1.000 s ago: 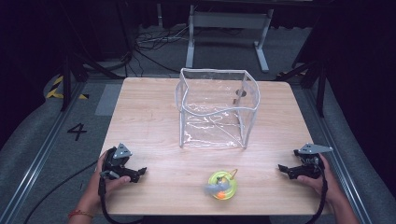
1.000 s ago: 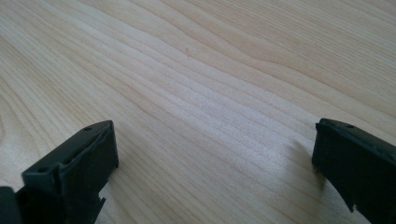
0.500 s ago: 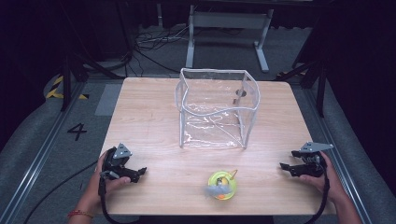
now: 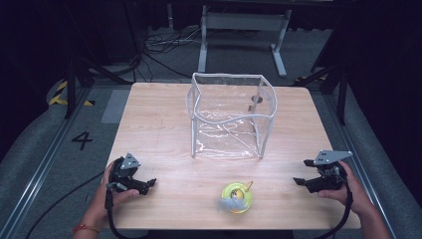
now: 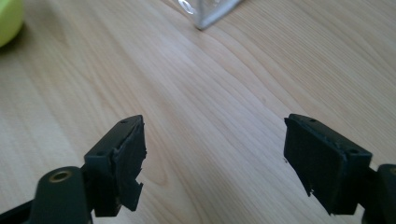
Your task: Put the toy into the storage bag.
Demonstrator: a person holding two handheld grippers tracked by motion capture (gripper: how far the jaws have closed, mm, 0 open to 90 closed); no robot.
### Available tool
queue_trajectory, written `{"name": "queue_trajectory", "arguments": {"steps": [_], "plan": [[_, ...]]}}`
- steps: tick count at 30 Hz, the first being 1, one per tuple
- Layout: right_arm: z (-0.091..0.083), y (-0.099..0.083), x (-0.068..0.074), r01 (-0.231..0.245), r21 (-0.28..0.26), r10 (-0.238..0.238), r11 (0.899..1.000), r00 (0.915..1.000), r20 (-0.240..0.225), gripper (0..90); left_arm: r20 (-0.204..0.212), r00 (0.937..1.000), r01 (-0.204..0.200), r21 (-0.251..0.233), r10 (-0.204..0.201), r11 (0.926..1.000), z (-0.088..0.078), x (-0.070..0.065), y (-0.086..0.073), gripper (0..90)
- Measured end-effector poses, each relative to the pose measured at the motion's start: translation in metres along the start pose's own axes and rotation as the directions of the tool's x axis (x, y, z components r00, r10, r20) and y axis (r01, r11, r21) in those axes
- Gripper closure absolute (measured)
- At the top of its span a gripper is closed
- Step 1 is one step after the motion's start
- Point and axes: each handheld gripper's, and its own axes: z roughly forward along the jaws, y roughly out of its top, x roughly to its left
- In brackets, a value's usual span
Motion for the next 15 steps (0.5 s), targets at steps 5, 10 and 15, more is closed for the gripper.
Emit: {"name": "queue_trajectory", "arguments": {"steps": [5, 10, 15], "plan": [[0.001, 0.019, 0.017, 0.072, 0.008, -0.072, 0.997, 0.9965, -0.044, 19.9, 0.001, 1.0, 0.005, 0.002, -0.005, 1.0, 0.0, 0.0, 0.0, 0.2], [-0.001, 0.035, 0.029, 0.13, 0.023, -0.127, 0.991, 0.9867, -0.101, 20.3, 0.001, 1.0, 0.004, -0.001, -0.004, 1.0, 0.0, 0.0, 0.0, 0.2], [-0.009, 0.06, 0.04, 0.207, 0.048, -0.197, 0.977, 0.9669, -0.162, 27.6, 0.005, 0.9999, 0.01, 0.002, -0.01, 1.0, 0.0, -0.001, 0.0, 0.2]]}}
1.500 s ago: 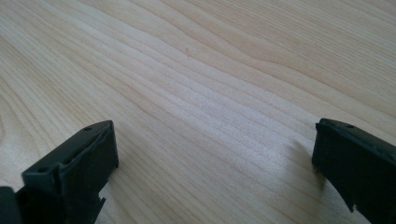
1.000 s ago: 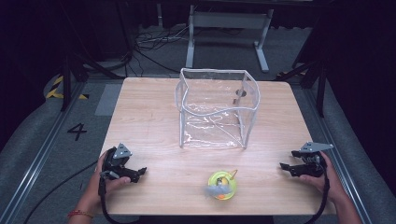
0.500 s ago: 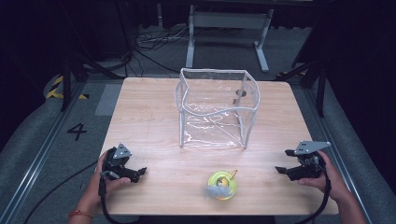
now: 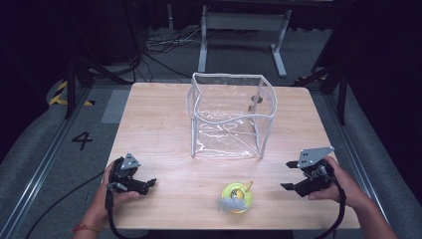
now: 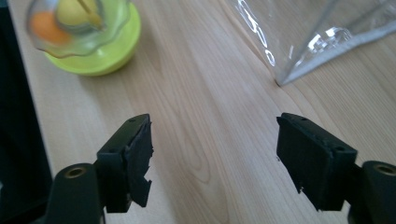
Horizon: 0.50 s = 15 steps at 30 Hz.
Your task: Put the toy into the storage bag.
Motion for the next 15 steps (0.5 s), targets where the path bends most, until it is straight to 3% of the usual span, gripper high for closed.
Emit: {"name": "queue_trajectory", "arguments": {"steps": [15], "plan": [[-0.008, 0.052, 0.016, 0.118, 0.051, -0.116, 0.992, 0.9926, -0.033, 25.8, 0.0, 1.0, 0.001, -0.001, -0.001, 1.0, 0.0, 0.0, 0.0, 0.3]]}}
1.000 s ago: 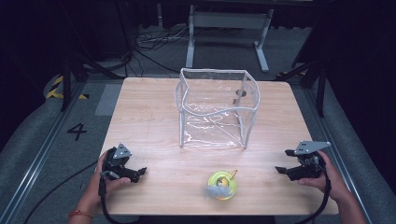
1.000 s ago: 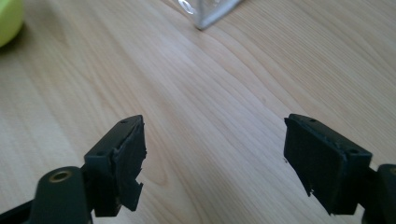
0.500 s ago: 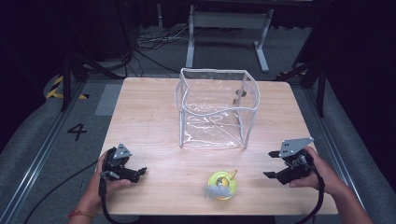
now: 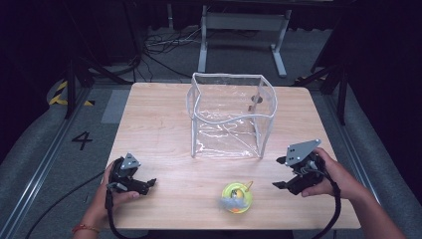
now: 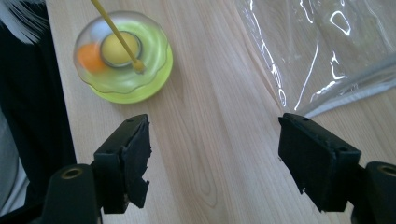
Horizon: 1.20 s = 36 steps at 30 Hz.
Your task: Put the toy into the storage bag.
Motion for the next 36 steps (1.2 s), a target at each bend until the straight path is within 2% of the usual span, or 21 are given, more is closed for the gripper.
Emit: {"name": "queue_trajectory", "arguments": {"steps": [3, 5, 15, 22, 31, 36], "plan": [[-0.001, 0.008, 0.003, 0.019, 0.014, -0.019, 1.0, 0.9998, -0.003, 25.8, -0.002, 1.0, -0.004, -0.002, 0.004, 1.0, 0.0, 0.0, 0.0, 0.2], [-0.003, 0.014, 0.005, 0.04, 0.022, -0.041, 0.999, 0.999, 0.017, 26.5, 0.0, 1.0, -0.001, 0.001, 0.001, 1.0, 0.0, 0.0, 0.0, 0.2], [-0.01, 0.045, 0.016, 0.126, 0.068, -0.126, 0.99, 0.992, -0.006, 29.5, -0.003, 1.0, 0.005, 0.003, -0.005, 1.0, 0.0, 0.0, 0.0, 0.3], [-0.006, 0.058, 0.022, 0.152, 0.073, -0.151, 0.986, 0.9882, -0.025, 31.1, -0.003, 1.0, 0.006, 0.003, -0.006, 1.0, 0.0, 0.0, 0.0, 0.3], [0.003, 0.078, 0.029, 0.197, 0.121, -0.19, 0.973, 0.9795, -0.067, 42.4, -0.004, 1.0, 0.006, 0.003, -0.006, 1.0, 0.0, -0.001, 0.0, 0.3], [0.002, 0.086, 0.031, 0.202, 0.124, -0.191, 0.971, 0.9769, -0.095, 52.4, -0.004, 1.0, 0.006, 0.003, -0.006, 1.0, 0.0, -0.001, 0.0, 0.3]]}}
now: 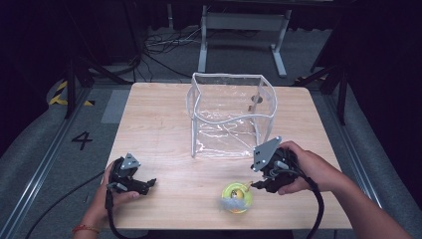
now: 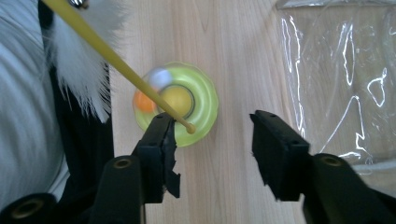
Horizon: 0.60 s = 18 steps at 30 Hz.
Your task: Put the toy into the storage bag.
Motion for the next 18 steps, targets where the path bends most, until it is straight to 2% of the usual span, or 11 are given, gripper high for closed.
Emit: {"name": "queue_trajectory", "arguments": {"steps": [7, 18], "plan": [[0.0024, 0.0063, 0.0017, 0.009, 0.02, -0.008, 1.0, 0.9999, -0.014, 58.2, 0.0, 1.0, 0.0, 0.0, 0.0, 1.0, 0.0, 0.0, 0.0, 0.3], [0.0049, 0.0107, 0.0055, 0.029, 0.044, -0.028, 0.999, 0.9994, -0.018, 87.2, 0.0, 1.0, 0.0, 0.0, 0.0, 1.0, 0.0, 0.0, 0.0, 0.3]]}}
